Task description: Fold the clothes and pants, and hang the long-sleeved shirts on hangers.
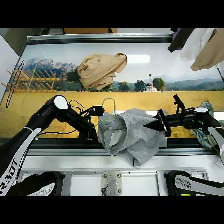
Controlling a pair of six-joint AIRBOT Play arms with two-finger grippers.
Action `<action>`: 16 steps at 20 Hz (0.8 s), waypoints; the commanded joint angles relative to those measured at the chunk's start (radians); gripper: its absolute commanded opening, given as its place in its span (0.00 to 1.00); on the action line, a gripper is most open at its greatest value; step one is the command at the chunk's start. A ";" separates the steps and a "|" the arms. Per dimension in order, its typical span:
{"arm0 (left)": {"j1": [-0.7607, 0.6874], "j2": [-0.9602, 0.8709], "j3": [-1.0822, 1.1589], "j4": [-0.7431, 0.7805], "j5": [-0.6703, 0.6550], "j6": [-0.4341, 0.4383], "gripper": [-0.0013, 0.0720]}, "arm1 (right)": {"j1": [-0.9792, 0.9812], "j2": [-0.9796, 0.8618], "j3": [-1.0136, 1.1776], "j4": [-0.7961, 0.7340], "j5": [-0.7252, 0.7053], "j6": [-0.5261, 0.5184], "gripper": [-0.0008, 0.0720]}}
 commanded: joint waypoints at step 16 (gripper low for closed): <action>0.164 0.160 0.000 0.031 0.029 -0.350 0.56 | -0.001 0.000 0.000 0.000 -0.018 0.000 0.03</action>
